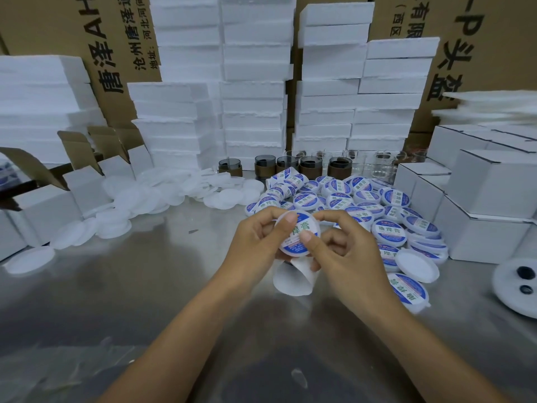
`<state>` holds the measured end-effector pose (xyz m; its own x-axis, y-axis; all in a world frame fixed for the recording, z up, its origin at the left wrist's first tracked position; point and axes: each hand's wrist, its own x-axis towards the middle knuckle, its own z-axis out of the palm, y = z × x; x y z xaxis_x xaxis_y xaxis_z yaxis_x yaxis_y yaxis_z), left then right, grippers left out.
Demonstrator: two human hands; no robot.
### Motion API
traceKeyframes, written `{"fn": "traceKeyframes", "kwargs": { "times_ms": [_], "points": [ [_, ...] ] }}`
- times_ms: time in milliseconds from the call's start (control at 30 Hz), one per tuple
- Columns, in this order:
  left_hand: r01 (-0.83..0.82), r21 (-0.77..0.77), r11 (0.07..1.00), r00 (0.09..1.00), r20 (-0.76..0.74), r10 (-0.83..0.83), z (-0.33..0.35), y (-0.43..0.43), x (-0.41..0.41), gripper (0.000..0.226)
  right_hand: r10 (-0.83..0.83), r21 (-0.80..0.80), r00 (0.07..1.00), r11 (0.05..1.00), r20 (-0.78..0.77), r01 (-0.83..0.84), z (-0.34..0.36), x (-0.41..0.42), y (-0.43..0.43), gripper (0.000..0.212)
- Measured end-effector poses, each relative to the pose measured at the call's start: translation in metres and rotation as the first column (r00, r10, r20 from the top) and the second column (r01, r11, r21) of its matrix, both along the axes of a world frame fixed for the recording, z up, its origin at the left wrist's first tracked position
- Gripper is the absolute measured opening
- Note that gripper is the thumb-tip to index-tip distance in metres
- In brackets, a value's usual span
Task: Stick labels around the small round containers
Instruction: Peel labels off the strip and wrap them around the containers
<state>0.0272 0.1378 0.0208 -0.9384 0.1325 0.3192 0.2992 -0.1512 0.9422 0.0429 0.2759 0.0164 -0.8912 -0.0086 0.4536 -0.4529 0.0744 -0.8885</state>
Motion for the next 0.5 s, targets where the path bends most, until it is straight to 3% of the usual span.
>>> {"fn": "traceKeyframes", "kwargs": {
  "times_ms": [367,500],
  "points": [
    [-0.038,0.064,0.997,0.999,0.025,0.036,0.0025,-0.0016,0.0022,0.018,0.107,-0.04,0.993,0.994,0.043,-0.105,-0.0005,-0.0023,0.0017,0.021],
    [-0.056,0.051,0.997,0.998,0.042,0.053,0.003,-0.0026,0.0029,0.021,0.057,-0.075,0.995,0.996,0.085,-0.051,0.0028,-0.006,0.0066,0.017]
  ]
}}
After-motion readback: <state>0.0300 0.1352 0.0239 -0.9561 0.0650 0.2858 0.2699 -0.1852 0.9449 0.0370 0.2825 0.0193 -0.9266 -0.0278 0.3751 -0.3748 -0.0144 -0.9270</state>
